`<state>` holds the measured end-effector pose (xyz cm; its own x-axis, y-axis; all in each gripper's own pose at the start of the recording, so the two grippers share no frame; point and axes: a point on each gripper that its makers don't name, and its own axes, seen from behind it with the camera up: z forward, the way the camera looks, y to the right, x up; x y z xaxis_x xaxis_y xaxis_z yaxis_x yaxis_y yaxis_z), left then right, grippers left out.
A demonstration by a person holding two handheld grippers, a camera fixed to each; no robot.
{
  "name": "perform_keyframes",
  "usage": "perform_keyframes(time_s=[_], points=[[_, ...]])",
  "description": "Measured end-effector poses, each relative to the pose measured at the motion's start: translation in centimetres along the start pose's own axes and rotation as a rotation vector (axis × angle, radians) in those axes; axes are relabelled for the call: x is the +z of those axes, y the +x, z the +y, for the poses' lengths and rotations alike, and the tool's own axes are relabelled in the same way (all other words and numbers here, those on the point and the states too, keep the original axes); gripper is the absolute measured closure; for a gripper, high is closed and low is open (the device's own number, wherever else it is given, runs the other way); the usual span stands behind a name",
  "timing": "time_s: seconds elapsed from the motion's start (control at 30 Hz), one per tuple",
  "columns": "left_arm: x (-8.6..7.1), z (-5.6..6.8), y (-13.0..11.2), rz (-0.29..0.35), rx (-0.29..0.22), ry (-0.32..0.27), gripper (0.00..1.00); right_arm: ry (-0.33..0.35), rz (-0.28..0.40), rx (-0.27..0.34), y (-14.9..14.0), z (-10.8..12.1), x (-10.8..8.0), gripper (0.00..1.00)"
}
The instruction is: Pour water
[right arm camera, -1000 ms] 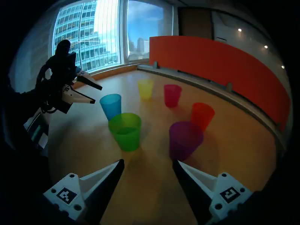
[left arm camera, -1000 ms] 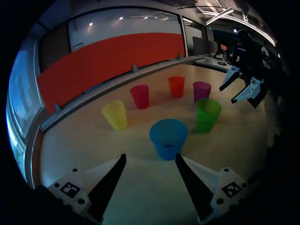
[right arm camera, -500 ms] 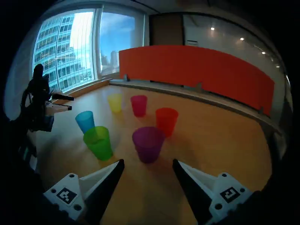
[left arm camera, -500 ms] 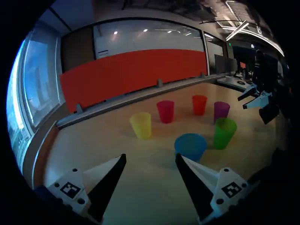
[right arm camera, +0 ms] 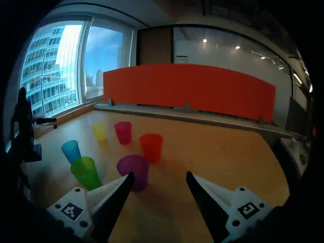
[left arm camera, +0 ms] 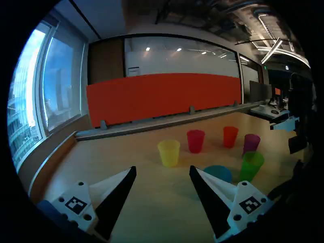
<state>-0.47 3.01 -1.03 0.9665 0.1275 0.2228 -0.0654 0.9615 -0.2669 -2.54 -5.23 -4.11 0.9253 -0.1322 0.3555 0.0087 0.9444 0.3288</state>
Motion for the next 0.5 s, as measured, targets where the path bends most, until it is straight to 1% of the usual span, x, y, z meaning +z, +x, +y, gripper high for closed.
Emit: perform_keyframes(time_s=[0.17, 0.5], points=[[-0.2, -0.8, 1.0, 0.048, -0.034, 0.044, 0.02, -0.067, 0.049, 0.026, 1.1, 1.3, 0.4, 0.01], [-0.3, -1.9, 1.5, 0.103, -0.092, 0.095, 0.02, -0.178, 0.124, 0.038, 2.3, 3.2, 0.6, 0.01]])
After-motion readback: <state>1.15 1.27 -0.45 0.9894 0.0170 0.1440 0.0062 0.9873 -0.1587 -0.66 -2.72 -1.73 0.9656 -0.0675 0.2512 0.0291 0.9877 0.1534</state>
